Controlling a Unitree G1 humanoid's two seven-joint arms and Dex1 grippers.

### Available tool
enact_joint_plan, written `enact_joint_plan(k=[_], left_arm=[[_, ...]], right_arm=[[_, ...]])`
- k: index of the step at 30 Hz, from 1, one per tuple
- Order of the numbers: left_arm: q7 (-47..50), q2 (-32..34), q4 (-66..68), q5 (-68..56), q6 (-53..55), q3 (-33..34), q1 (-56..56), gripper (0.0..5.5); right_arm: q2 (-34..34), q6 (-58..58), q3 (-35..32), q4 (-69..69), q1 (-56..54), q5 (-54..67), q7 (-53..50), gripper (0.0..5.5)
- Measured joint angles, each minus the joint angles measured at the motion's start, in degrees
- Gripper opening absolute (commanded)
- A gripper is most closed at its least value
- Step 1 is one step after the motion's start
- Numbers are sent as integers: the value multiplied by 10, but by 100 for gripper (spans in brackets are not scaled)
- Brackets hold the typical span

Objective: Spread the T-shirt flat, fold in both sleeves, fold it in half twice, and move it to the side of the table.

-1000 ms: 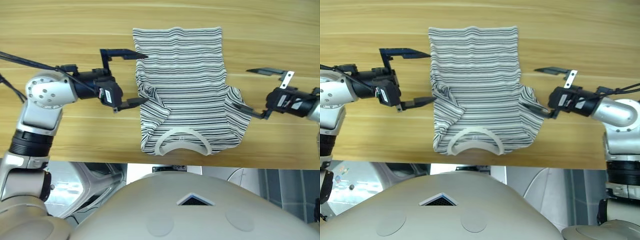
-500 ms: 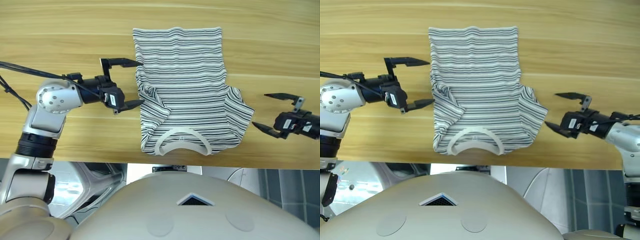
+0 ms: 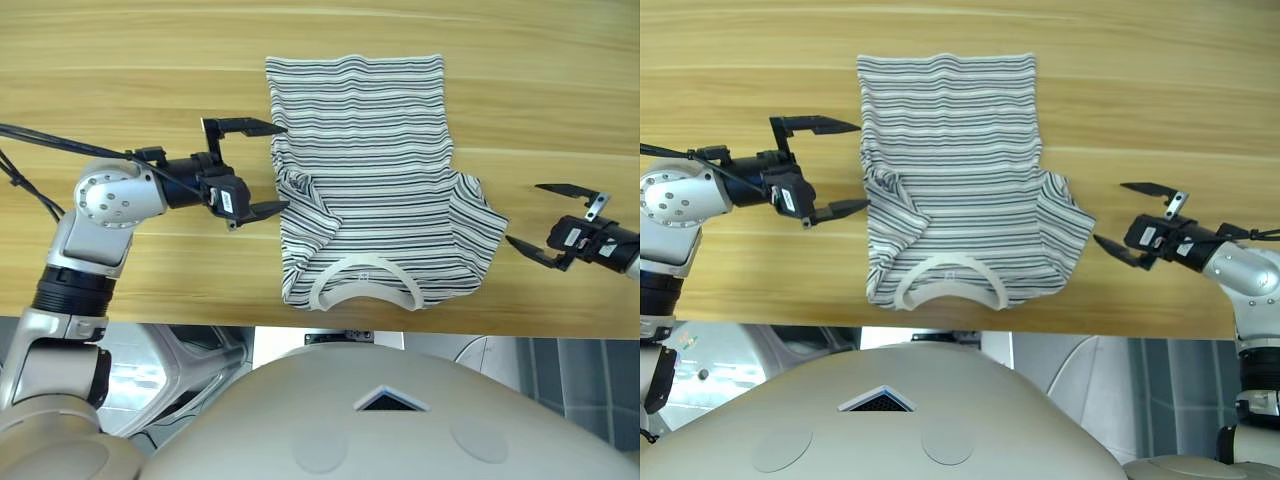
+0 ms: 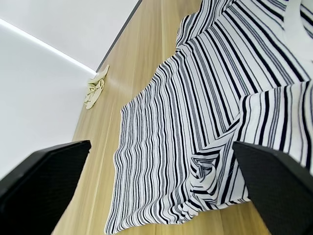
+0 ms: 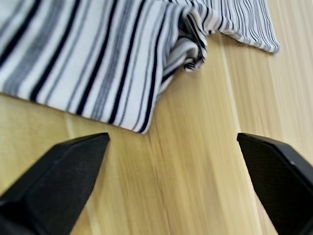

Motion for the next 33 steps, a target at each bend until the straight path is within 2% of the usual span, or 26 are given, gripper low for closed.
enact_joint_plan(k=[11,33], left_arm=[[0,-3,-3,2,0,-1,0,537],[1,-8,-2,5,-5,0,-1,540]], right_arm=[[-2,-8,21,-3,-5,14,-4,487],[2,-4,65,-1,-9,18,-9,45]])
